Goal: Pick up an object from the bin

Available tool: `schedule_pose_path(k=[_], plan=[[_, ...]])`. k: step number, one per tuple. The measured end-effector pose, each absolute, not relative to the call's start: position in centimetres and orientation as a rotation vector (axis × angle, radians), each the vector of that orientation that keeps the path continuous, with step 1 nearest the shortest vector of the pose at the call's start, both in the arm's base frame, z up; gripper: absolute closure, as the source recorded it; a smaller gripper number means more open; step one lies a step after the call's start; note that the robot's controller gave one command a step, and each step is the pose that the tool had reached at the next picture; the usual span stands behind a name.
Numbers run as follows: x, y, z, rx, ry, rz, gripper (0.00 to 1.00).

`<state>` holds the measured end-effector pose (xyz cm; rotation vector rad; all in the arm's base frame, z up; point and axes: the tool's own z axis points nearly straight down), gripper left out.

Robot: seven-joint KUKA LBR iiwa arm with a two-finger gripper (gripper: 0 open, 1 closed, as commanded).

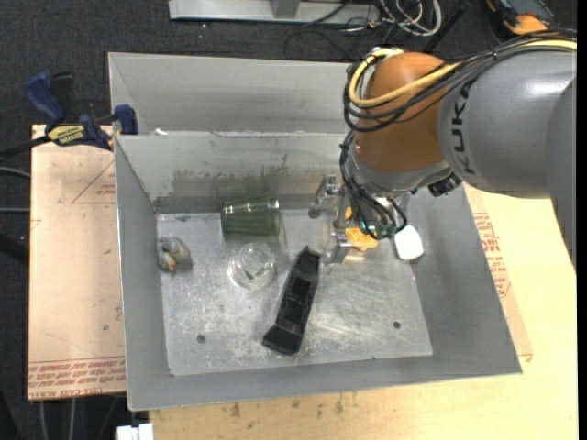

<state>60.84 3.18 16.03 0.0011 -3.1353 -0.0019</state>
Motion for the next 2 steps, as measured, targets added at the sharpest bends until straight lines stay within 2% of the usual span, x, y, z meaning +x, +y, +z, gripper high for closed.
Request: schedule_pose_path(k=[1, 2], plan=[[61.0, 3.2, 16.4, 0.000, -3.143, -0.002, 0.00], [60.4, 3.4, 13.9, 0.107, -3.148, -0.001, 0.00]])
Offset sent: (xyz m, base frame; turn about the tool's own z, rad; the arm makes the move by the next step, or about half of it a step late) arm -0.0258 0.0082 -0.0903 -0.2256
